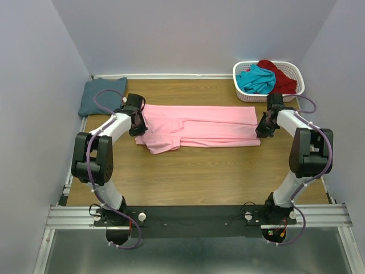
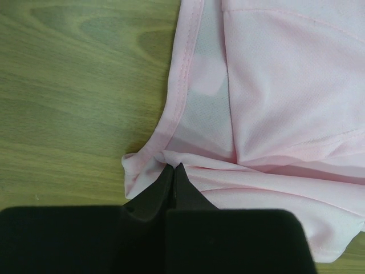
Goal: Fold and stack the t-shirts
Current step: Fold the tshirt
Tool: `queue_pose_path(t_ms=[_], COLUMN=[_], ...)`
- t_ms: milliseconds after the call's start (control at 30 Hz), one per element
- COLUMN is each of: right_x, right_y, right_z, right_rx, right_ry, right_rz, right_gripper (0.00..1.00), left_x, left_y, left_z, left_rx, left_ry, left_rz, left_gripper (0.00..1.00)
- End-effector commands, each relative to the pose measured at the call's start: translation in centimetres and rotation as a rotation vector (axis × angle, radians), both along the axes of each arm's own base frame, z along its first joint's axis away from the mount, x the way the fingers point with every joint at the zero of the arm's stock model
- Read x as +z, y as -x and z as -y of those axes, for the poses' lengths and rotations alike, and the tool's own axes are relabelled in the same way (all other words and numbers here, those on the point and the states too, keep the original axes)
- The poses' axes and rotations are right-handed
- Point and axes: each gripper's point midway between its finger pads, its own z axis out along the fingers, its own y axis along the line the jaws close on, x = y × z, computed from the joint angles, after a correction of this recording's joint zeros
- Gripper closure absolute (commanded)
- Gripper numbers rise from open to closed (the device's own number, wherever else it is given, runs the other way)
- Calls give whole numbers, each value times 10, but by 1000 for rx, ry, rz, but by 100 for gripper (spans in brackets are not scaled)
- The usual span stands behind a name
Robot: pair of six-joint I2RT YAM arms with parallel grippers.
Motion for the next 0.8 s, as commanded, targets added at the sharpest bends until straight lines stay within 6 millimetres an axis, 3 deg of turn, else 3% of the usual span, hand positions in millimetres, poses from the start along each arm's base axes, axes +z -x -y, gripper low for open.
queue_pose_path(t_ms=[0, 133, 233, 267, 333, 367, 467, 500, 567, 600, 667, 767], right_x=[4, 1, 1, 3, 12, 18, 44, 52, 66, 79, 87, 100], right_y=[-14, -14, -16, -17, -22, -25, -34, -35, -36, -35, -31, -16], right_z=[17, 17, 17, 17, 13, 12, 3, -5, -16, -33, -52, -101], right_rx=[-27, -28, -27, -24, -6, 5, 45, 74, 112, 163, 213, 331], right_ry=[78, 77, 76, 73, 60, 54, 39, 37, 33, 32, 26, -42], right_rz=[33, 27, 33, 39, 68, 86, 163, 184, 221, 260, 285, 344], right_gripper=[98, 94, 85, 79, 70, 68, 54, 50, 39, 35, 25, 23], left_x=[4, 0, 2, 6, 17, 24, 59, 79, 95, 105, 108, 99], left_y=[-17, -20, -26, -28, -31, -33, -36, -34, -27, -15, -2, 31], left_z=[-14, -13, -13, -13, -11, -12, -10, -10, -9, -4, 1, 17], left_rx=[39, 42, 46, 45, 44, 49, 49, 51, 59, 50, 42, -4], left_ry=[-51, -53, -52, -51, -42, -38, -26, -30, -40, -31, -17, 31], left_rz=[41, 40, 56, 63, 95, 117, 209, 258, 294, 316, 329, 303], left_gripper=[100, 100, 88, 74, 57, 43, 29, 24, 18, 15, 13, 13])
